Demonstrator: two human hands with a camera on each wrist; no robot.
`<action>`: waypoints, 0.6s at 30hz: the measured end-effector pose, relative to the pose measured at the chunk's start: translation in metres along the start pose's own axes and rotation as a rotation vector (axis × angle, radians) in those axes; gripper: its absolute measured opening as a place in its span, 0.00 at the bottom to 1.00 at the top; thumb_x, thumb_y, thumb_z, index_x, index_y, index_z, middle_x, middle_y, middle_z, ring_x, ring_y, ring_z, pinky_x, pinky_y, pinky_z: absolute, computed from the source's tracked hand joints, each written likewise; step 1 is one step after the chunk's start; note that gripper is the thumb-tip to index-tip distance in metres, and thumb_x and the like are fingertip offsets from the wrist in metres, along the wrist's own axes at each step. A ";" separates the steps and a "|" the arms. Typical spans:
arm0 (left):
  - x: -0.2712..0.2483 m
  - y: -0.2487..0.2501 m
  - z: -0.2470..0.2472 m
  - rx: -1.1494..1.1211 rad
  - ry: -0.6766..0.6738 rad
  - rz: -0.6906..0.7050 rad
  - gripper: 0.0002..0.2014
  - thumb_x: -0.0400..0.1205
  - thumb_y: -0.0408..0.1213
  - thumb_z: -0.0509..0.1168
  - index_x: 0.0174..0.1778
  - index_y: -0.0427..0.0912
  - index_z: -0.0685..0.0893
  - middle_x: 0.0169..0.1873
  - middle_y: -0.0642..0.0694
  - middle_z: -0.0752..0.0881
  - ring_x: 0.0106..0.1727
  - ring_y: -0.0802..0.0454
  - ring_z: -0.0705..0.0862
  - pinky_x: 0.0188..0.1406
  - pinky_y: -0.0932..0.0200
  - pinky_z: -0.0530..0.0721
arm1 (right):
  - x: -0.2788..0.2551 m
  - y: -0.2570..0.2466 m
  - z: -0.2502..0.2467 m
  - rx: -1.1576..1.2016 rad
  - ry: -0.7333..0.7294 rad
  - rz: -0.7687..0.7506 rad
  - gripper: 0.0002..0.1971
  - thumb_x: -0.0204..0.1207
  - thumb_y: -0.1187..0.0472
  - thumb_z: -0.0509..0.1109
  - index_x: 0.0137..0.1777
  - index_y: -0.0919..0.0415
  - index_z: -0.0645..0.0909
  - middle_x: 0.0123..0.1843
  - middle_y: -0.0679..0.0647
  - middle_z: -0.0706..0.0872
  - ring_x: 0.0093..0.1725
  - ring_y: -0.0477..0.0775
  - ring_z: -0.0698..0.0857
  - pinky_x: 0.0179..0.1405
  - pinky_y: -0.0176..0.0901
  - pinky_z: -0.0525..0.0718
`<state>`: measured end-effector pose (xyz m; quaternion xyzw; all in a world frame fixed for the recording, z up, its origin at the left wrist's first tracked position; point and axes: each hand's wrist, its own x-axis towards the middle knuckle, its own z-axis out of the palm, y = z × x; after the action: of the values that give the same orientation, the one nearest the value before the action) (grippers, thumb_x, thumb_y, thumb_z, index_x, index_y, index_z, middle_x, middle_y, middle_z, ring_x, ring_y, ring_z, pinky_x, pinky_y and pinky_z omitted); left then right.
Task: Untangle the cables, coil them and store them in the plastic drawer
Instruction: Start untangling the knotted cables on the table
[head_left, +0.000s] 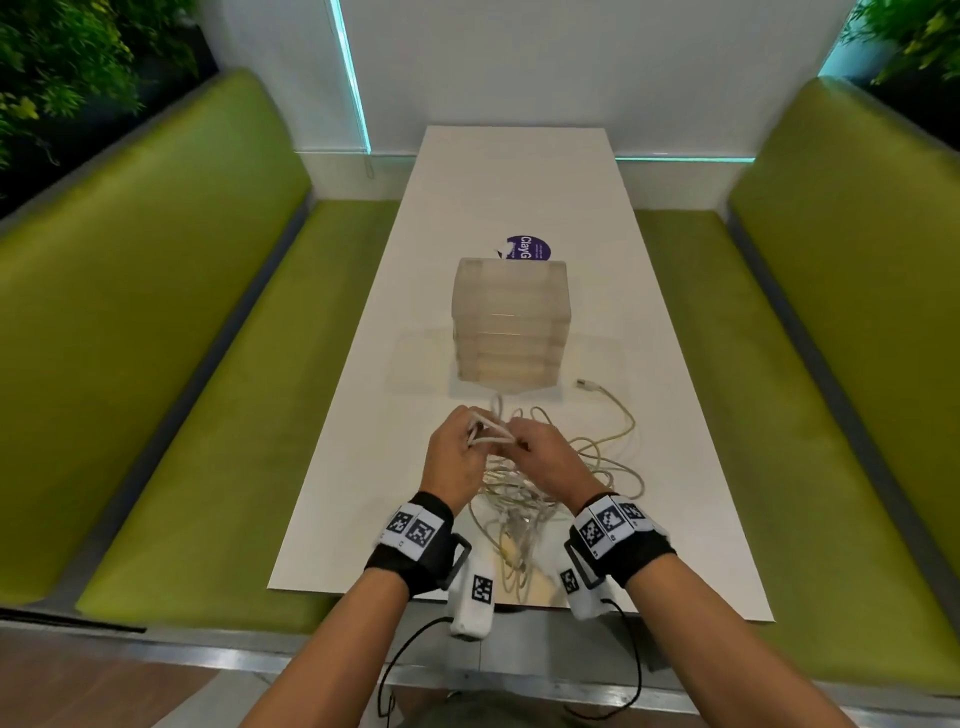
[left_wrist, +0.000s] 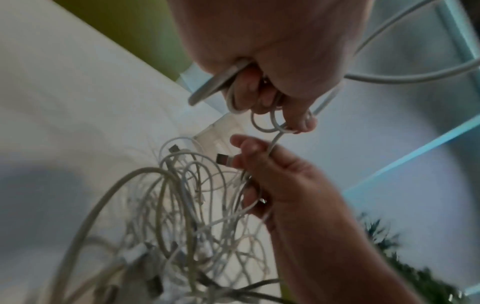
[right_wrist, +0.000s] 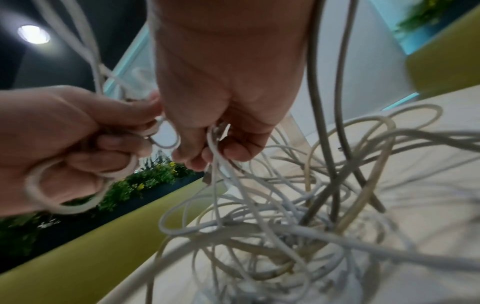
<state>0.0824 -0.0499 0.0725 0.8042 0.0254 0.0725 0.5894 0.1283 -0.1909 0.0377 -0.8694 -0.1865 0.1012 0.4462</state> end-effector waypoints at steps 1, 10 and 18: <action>0.000 0.001 -0.002 -0.083 0.028 -0.044 0.21 0.77 0.22 0.67 0.35 0.59 0.84 0.38 0.49 0.86 0.43 0.51 0.85 0.46 0.56 0.84 | 0.002 0.002 -0.002 0.006 0.012 0.005 0.03 0.76 0.56 0.73 0.47 0.51 0.86 0.42 0.43 0.81 0.42 0.41 0.80 0.44 0.33 0.76; 0.004 0.005 -0.034 -0.383 0.321 -0.292 0.05 0.82 0.34 0.67 0.40 0.44 0.81 0.31 0.50 0.81 0.22 0.61 0.69 0.23 0.67 0.69 | 0.004 0.006 -0.012 0.209 -0.015 0.056 0.12 0.71 0.62 0.77 0.55 0.53 0.84 0.47 0.50 0.87 0.35 0.38 0.84 0.41 0.39 0.83; -0.007 0.010 -0.057 -0.232 0.045 -0.246 0.03 0.80 0.30 0.68 0.41 0.38 0.82 0.32 0.46 0.82 0.27 0.59 0.75 0.21 0.73 0.70 | -0.004 -0.006 -0.037 -0.140 -0.128 0.146 0.30 0.68 0.40 0.76 0.70 0.44 0.76 0.72 0.46 0.75 0.68 0.48 0.76 0.64 0.46 0.76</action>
<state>0.0664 0.0003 0.0986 0.7197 0.1282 0.0203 0.6821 0.1356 -0.2170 0.0642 -0.9016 -0.1572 0.1754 0.3629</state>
